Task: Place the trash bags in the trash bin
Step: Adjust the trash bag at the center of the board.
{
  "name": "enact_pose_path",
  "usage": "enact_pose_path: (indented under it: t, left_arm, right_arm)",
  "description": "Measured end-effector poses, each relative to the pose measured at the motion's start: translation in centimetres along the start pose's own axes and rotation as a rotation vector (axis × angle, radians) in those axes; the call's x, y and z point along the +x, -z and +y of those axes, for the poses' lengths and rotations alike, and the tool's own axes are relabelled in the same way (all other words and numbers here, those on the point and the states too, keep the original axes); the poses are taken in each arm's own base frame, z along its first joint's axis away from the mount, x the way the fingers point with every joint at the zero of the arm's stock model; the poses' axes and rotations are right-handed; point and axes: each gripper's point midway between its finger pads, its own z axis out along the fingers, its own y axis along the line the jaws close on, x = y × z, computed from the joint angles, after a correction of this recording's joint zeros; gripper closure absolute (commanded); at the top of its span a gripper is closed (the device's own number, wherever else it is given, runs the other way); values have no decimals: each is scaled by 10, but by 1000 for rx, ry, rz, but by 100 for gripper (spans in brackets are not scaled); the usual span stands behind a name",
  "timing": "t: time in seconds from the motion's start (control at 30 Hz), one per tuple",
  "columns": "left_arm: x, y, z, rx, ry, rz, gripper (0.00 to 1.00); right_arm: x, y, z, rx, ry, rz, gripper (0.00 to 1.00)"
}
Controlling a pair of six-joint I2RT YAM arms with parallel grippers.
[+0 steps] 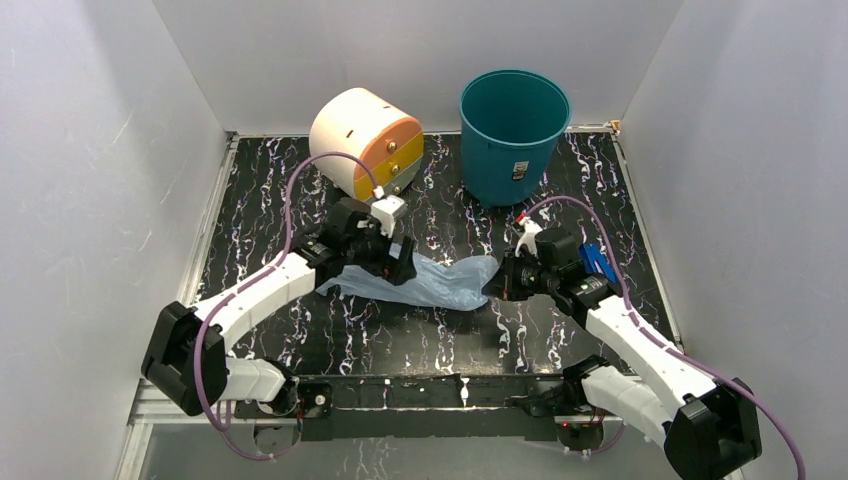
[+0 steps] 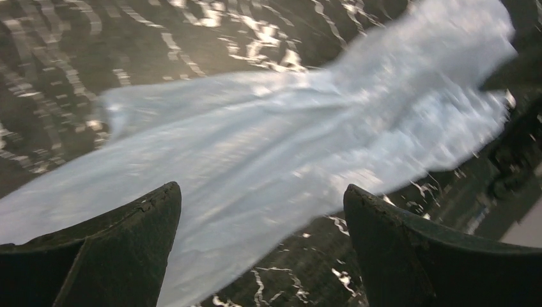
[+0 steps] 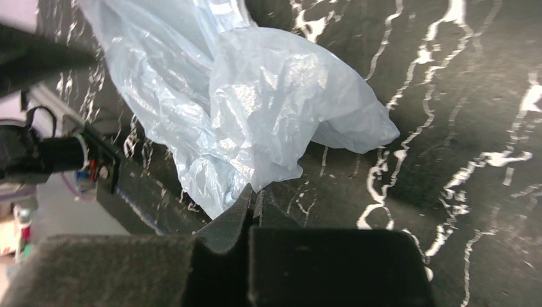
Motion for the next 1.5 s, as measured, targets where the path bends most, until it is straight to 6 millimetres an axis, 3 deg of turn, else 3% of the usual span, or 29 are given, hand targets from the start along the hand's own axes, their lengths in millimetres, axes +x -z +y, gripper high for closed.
enact_pose_path:
  t: [0.1,0.23,0.33,0.4,0.43,0.6,0.7,0.83,0.97,1.07,1.27,1.43,1.5]
  left_arm:
    - [7,-4,-23,62,-42,25,8]
    - [20,-4,-28,75,-44,41,15]
    - [40,-5,-29,79,-24,77,28]
    - [55,-6,-36,91,-14,107,46]
    - [59,-7,-40,100,-7,115,51]
    - [74,-6,-58,133,51,114,54]
    - [64,4,-67,157,103,37,49]
    - [42,20,-74,178,127,-69,27]
    - [27,31,-67,114,134,-118,16]
    - [14,39,-56,36,132,-156,8]
    - [11,44,-26,-135,113,-178,6]
    - [20,22,-11,-203,79,-103,6]
    - [25,13,-7,-216,77,-77,5]
  right_arm:
    - [-9,3,-10,66,-15,-42,100]
    - [-20,5,-18,117,-37,-85,99]
    - [-26,3,-17,122,-57,-87,92]
    - [-31,-1,-15,124,-69,-80,83]
    - [-34,-3,-15,125,-74,-78,75]
    - [-56,-11,-3,103,-87,-65,51]
    - [-66,-11,2,105,-84,-57,41]
    - [-62,-2,-7,163,-123,-91,27]
    - [-39,15,-18,186,-209,-176,24]
    - [-5,11,-31,169,-344,-189,22]
    - [47,-18,-38,32,-569,-123,23]
    - [44,-28,-28,-22,-607,-87,30]
    - [39,-33,-26,-38,-618,-83,39]
